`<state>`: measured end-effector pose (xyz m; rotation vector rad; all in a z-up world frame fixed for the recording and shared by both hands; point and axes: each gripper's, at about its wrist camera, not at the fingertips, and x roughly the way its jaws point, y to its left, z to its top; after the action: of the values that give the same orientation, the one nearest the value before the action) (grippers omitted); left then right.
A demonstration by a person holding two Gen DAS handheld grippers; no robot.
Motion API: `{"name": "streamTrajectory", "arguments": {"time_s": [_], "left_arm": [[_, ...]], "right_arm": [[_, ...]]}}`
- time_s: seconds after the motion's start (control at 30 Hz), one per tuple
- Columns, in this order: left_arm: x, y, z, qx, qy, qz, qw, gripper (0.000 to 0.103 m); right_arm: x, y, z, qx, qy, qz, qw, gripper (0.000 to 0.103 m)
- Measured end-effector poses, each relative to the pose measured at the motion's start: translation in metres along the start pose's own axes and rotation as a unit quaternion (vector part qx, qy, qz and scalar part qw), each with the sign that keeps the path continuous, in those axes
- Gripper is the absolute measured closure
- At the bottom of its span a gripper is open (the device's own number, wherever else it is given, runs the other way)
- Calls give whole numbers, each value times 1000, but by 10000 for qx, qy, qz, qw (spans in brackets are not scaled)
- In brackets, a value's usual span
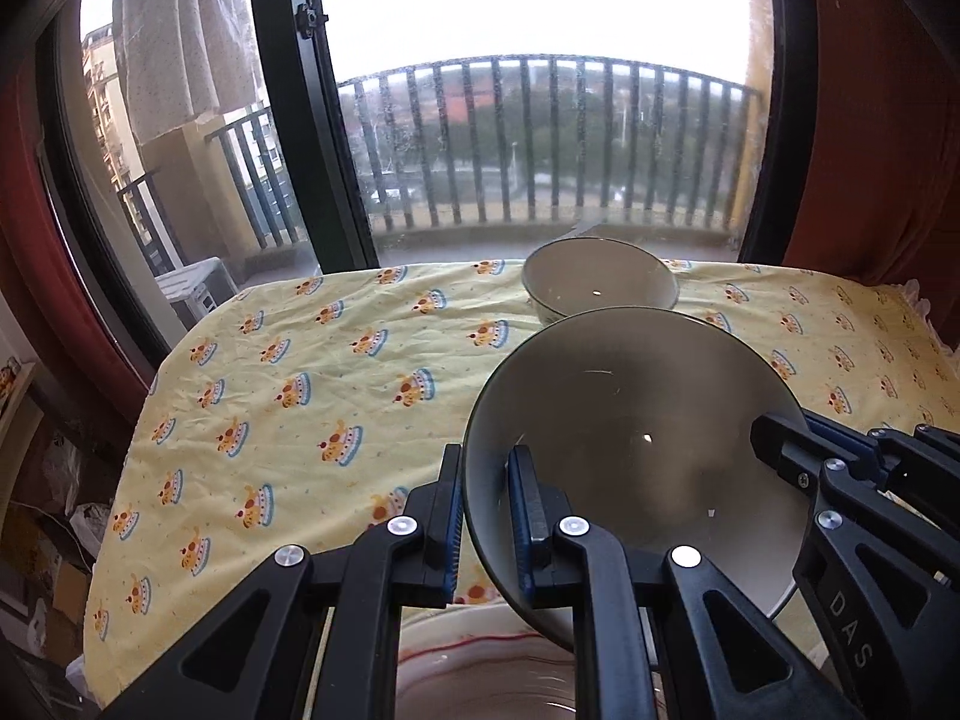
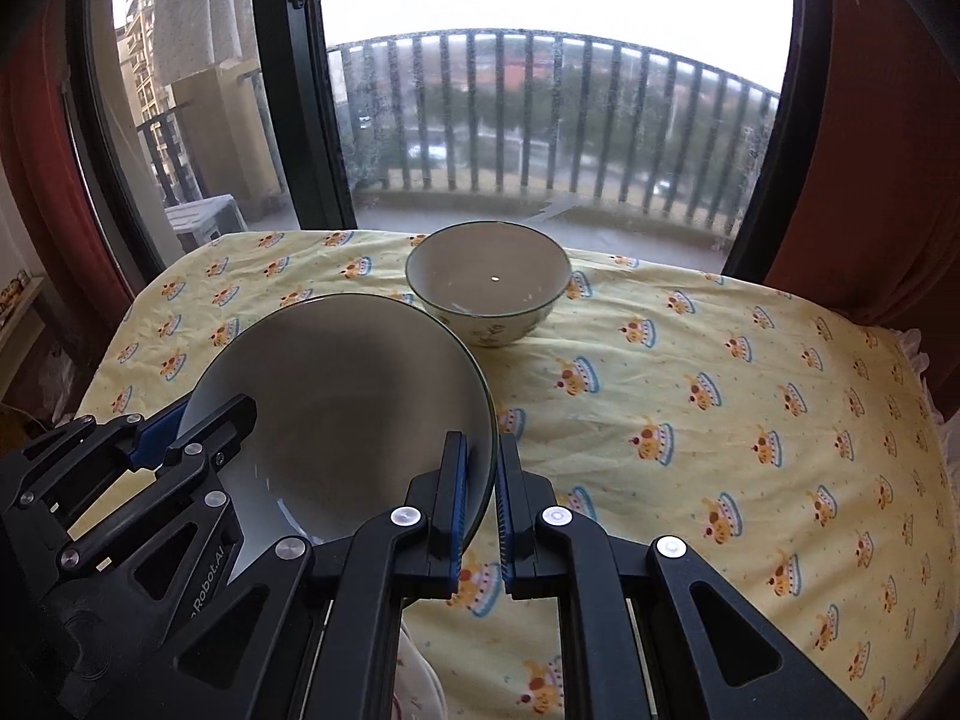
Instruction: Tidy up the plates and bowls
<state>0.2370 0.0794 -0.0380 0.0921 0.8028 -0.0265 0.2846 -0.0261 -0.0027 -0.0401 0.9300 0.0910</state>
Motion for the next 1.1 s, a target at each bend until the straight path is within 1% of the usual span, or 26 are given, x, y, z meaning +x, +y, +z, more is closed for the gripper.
{"name": "streamTrajectory", "arguments": {"time_s": [0.27,0.47,0.7,1.0,1.1], "left_arm": [[-24,-46,-15,170,-90,-161,9997,92],[-40,-68,-18,300,-130,-322,9989,92],[-53,-86,-26,429,-197,-484,9977,92],[-65,-103,-40,481,-48,-743,9961,91],[-68,-106,-47,517,-38,-759,9958,91]], "right_arm": [[-28,-43,-29,170,-63,-118,9998,91],[-50,-68,-43,306,-156,-187,9992,91],[-72,-85,-57,369,-178,-306,9987,91],[-98,-98,-77,457,-259,-470,9975,91],[-103,-99,-87,459,-234,-499,9974,91]]}}
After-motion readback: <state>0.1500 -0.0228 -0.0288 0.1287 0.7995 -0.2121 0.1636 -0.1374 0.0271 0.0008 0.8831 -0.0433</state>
